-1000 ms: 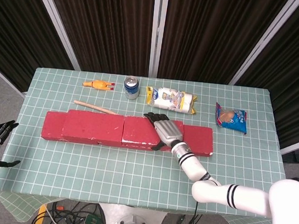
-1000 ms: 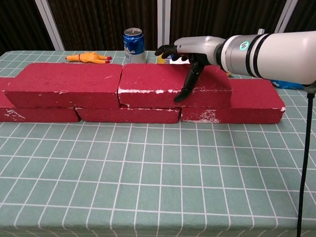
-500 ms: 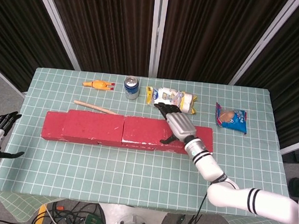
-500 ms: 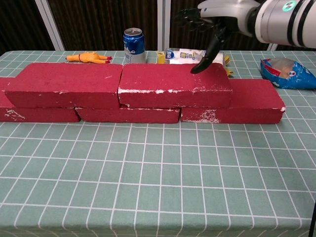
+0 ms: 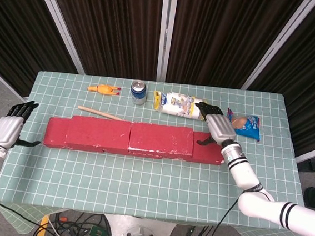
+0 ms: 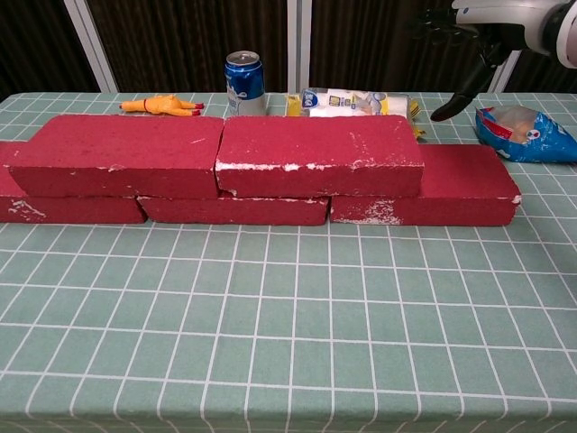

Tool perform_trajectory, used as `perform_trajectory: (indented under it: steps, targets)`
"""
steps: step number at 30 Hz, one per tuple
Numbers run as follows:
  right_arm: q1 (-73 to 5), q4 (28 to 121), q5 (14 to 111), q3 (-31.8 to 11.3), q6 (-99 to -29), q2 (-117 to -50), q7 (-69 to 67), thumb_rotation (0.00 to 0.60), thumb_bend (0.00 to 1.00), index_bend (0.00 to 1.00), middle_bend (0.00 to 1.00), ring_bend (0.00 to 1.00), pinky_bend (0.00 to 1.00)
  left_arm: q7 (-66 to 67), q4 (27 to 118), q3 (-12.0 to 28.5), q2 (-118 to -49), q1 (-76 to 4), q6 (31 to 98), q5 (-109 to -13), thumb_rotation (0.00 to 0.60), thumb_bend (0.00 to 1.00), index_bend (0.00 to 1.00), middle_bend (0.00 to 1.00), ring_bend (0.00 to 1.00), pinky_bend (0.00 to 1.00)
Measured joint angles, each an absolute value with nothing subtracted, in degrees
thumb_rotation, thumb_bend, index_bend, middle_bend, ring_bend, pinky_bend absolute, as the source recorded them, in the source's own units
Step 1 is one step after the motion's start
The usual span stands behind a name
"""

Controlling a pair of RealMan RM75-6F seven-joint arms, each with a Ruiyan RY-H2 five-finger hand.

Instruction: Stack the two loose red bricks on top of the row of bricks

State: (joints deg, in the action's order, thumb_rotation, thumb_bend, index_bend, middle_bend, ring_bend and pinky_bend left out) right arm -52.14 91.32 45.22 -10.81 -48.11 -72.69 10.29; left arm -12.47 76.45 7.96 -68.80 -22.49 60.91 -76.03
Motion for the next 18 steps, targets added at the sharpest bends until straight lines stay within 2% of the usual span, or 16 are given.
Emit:
perform_trajectory:
  steps: [9,18]
  targets:
    - [-51.4,84.8,46.0,-9.5,-45.8,-76.5,9.6,0.6,0.08,0.0,0.0,0.0,0.0,-10.9,72.2,9.0,-73.7,-25.8,56.5,-73.0,0.6,0.0,0.01,0.0,0.0,0.0]
    - [-50.3,79.7,46.5,-9.4,-43.2,-79.0,7.8,0.6,0.11,0.0,0.0,0.0,0.0,-9.4,71.2,9.1,-75.1,-27.3,54.8,-72.0,0.6,0.0,0.01,0.0,0.0,0.0]
